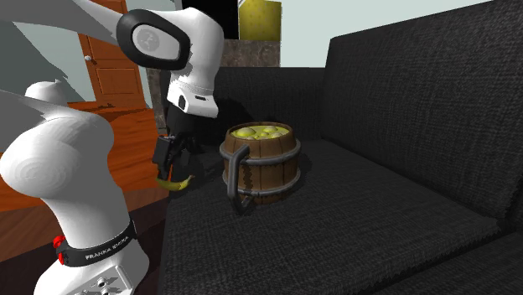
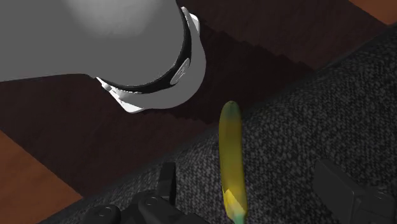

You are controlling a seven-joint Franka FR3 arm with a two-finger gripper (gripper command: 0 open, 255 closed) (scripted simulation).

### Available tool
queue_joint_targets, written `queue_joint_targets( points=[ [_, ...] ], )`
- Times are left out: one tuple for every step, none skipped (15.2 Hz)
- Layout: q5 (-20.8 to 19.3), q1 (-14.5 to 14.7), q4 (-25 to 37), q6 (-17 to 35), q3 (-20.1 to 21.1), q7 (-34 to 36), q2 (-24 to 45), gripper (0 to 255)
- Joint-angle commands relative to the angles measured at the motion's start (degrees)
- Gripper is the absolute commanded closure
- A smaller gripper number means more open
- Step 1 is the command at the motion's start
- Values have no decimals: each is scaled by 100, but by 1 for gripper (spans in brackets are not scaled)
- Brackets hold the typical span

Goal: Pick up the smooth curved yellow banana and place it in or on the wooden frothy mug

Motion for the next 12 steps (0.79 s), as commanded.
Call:
queue_joint_targets(
  points=[
    [-35,-114,-80,104,-240,-183,60,0],
    [-29,-112,-164,164,-235,-182,36,0],
    [-24,-111,-248,225,-230,-181,13,0],
    [-18,-109,-331,286,-225,-180,-9,0],
    [-13,-107,-414,349,-219,-179,-30,0],
    [-3,-102,-543,449,-211,-177,-60,0],
    [-4,-102,-543,449,-212,-177,-60,0],
    [-4,-102,-544,448,-212,-177,-61,0],
    [-4,-102,-543,449,-212,-177,-60,0],
    [-4,-101,-543,449,-212,-177,-60,0],
    [-4,-101,-543,449,-212,-177,-60,0],
    [-4,-101,-543,449,-212,-177,-60,0]
  ],
)
